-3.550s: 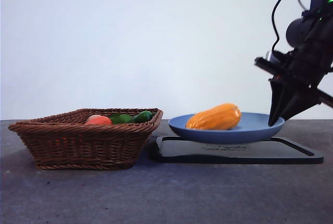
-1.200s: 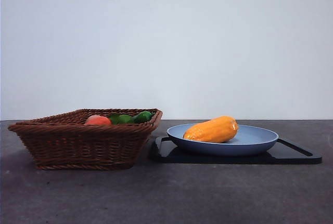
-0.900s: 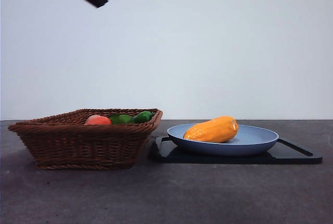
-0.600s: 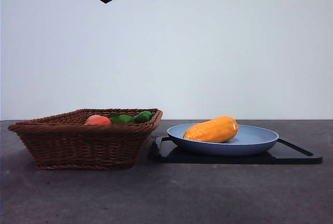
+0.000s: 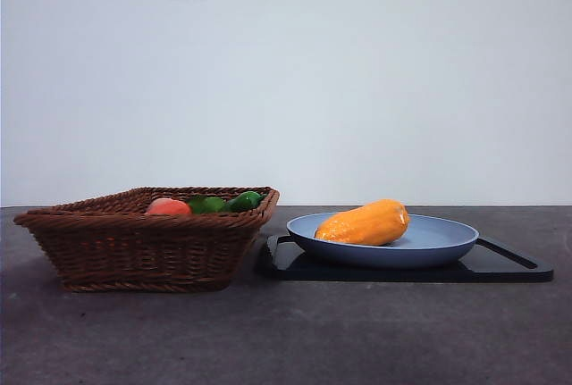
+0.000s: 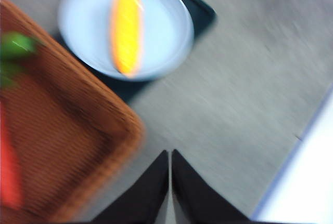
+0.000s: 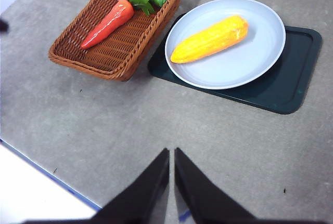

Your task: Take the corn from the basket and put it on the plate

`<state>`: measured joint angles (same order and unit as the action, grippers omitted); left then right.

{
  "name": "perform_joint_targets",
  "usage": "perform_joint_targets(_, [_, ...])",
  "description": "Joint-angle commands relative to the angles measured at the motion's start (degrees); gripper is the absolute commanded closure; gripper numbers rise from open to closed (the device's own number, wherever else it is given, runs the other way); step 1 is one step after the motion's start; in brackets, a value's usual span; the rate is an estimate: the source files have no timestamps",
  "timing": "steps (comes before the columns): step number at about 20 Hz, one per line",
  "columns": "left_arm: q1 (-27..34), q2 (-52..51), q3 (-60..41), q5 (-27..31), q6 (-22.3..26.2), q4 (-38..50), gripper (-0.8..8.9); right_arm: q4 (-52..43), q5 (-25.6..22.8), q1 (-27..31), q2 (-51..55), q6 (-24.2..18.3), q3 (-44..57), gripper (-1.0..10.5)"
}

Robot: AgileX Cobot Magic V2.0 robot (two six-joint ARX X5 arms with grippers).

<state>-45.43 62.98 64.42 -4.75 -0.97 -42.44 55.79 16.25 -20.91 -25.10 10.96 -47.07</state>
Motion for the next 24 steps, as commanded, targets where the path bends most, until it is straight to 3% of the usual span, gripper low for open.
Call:
perform_joint_targets(1, [3.2,-5.0,-0.2,0.2,8.7,5.1,8.06,-0.7,-0.2,-0.3,-0.2,0.6,-0.2,9.4])
perform_joint_targets(6, [20.9,-21.6,-9.9,0.2,10.7,22.8,8.06,-0.7,-0.2,-0.3,-0.2,0.6,-0.2,9.4])
perform_joint_targets(11, [34.8,-37.8,-26.8,0.8,10.7,31.6,8.06,-0.7,-0.2,-0.3,-0.2,0.6,-0.2,9.4])
perform_joint_targets(17, [39.5,-53.6,-47.5,0.8,7.7,38.1,8.06,-0.7,-0.2,-0.3,-0.2,0.6,-0.2,9.4])
perform_joint_targets(24, [41.3,-62.8,-59.0,0.8,6.0,37.2,8.06,-0.7,-0.2,-0.3,-0.2,0.6,-0.2,9.4])
